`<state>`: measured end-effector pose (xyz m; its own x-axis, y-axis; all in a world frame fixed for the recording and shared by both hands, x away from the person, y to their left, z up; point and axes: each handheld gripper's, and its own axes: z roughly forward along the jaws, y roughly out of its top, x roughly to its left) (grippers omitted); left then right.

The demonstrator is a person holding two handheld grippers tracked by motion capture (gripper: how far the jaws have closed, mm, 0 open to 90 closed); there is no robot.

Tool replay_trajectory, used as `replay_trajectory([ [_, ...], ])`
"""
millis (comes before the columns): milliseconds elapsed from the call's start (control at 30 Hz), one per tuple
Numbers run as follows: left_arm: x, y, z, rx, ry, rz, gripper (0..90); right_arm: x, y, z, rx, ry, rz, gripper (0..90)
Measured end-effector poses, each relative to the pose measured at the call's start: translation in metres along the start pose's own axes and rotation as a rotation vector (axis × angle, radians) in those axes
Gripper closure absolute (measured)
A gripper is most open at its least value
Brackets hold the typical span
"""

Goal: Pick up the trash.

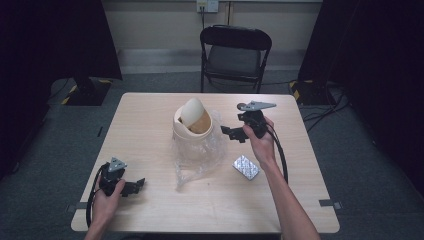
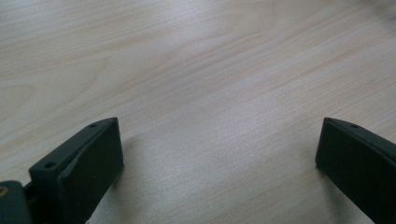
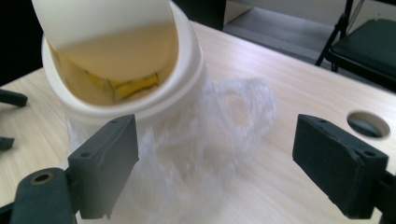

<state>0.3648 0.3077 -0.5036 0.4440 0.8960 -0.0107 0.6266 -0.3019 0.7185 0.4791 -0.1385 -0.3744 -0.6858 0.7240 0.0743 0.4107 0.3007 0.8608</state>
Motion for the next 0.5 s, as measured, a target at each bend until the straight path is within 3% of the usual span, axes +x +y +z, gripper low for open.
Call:
replay_trajectory([
  [267,0.0,0.0,0.0,-0.001,0.001,0.0,0.4,-0.007,-0.041,-0.014,0.04,-0.015,0.032,13.7],
  [433,0.0,0.0,0.0,-0.001,0.001,0.0,0.3,-0.014,-0.083,-0.024,0.107,-0.032,0.064,13.8],
  [500,0.0,0.0,0.0,-0.001,0.001,-0.001,0.3,-0.015,-0.089,-0.025,0.116,-0.034,0.074,13.8],
])
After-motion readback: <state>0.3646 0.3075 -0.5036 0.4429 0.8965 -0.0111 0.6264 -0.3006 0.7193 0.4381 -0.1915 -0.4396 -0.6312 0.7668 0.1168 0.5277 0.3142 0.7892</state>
